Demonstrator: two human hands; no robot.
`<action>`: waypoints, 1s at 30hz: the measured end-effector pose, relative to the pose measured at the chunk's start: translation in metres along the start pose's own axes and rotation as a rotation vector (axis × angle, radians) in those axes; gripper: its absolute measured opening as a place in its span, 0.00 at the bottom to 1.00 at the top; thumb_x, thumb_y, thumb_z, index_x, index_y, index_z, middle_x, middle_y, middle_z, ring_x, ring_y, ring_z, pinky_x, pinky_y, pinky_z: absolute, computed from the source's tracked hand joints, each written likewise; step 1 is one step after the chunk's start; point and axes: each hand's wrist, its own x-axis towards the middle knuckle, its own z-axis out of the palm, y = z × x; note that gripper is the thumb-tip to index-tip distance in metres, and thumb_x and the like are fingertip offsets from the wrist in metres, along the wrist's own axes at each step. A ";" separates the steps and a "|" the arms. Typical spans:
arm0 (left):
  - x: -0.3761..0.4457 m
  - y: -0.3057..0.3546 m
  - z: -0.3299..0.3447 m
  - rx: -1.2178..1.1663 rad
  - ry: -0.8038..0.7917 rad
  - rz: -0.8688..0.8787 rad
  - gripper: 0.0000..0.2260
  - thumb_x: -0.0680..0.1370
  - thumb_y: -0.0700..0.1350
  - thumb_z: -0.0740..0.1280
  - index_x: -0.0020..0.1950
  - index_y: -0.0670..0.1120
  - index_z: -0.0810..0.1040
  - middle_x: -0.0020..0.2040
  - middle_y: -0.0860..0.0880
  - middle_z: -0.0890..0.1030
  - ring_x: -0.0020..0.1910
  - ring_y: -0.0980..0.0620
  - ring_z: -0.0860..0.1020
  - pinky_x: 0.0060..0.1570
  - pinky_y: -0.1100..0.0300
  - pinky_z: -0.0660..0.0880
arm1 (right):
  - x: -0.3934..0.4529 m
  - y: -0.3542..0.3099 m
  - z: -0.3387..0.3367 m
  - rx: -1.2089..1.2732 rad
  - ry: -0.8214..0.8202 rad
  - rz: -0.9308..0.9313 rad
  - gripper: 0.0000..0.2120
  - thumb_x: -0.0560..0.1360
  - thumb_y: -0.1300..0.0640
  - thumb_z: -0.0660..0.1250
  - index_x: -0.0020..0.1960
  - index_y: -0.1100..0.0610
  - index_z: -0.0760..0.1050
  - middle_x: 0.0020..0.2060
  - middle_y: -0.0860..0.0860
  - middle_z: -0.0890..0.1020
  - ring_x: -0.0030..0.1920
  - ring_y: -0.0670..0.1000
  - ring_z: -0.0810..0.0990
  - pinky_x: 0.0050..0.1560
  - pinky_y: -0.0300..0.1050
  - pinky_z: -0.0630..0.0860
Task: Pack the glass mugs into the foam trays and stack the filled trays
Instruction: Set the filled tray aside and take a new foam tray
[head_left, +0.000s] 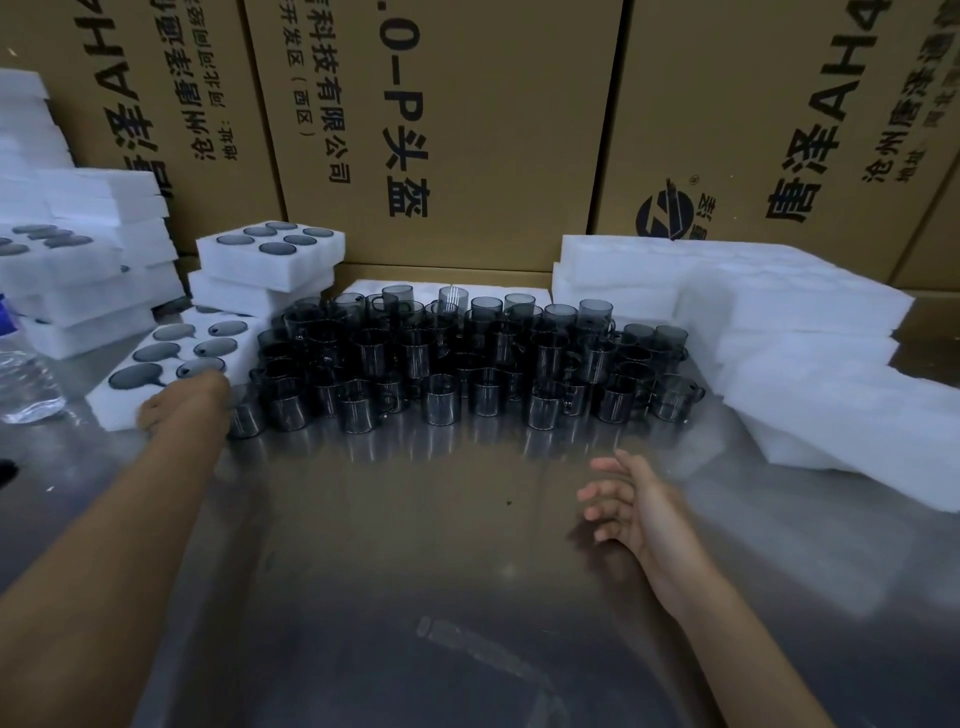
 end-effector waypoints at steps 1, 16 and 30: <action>-0.005 0.000 -0.003 0.008 0.008 -0.012 0.28 0.83 0.48 0.56 0.80 0.39 0.51 0.80 0.40 0.52 0.78 0.41 0.53 0.75 0.47 0.51 | 0.000 0.000 0.000 0.002 0.003 0.003 0.15 0.82 0.50 0.59 0.54 0.62 0.77 0.33 0.57 0.82 0.28 0.50 0.78 0.24 0.41 0.74; -0.272 -0.045 0.083 -0.109 -0.252 0.978 0.10 0.72 0.38 0.68 0.51 0.48 0.74 0.52 0.47 0.71 0.55 0.45 0.68 0.57 0.52 0.66 | -0.015 -0.001 0.006 -0.130 0.040 -0.046 0.09 0.83 0.64 0.58 0.52 0.63 0.76 0.31 0.58 0.80 0.27 0.50 0.76 0.25 0.40 0.76; -0.295 -0.074 0.113 0.279 -0.612 1.269 0.08 0.79 0.46 0.62 0.56 0.52 0.78 0.56 0.54 0.71 0.60 0.53 0.65 0.53 0.61 0.55 | 0.017 -0.074 -0.062 -1.323 0.680 -0.646 0.28 0.74 0.57 0.67 0.73 0.56 0.66 0.73 0.58 0.66 0.75 0.61 0.59 0.73 0.57 0.55</action>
